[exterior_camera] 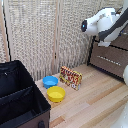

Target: Locate and clasp the grip of the topmost drawer. Steadily and circumspectly yank the drawer open. Discover and seize the nutrition bar using your clamp. Deposit the nutrition bar in the accessible drawer. Unclench the nutrition bar.

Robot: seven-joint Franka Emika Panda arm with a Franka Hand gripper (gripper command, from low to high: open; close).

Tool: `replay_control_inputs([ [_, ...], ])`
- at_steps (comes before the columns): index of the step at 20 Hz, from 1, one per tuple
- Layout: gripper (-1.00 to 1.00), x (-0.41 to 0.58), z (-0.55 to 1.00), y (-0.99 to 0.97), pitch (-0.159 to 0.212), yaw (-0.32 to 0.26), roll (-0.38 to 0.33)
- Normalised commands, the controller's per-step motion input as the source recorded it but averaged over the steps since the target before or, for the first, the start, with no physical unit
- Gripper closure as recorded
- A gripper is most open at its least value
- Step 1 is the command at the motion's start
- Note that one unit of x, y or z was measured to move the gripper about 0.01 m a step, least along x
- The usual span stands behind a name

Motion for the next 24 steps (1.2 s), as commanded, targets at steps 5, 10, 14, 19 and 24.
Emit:
replay_control_inputs([
  [5, 1.00, 0.013, -0.01, 0.75, 0.032, 0.020, 0.123],
  [10, 1.00, 0.040, -0.04, 0.93, 0.000, 0.001, 0.037],
  [14, 1.00, 0.001, -0.08, 0.96, 0.000, 0.000, 0.024],
  [19, 1.00, 0.095, -0.05, 0.60, 0.003, 0.007, 0.035],
  [24, -1.00, 0.063, 0.01, -0.07, 0.002, 0.037, 0.008],
])
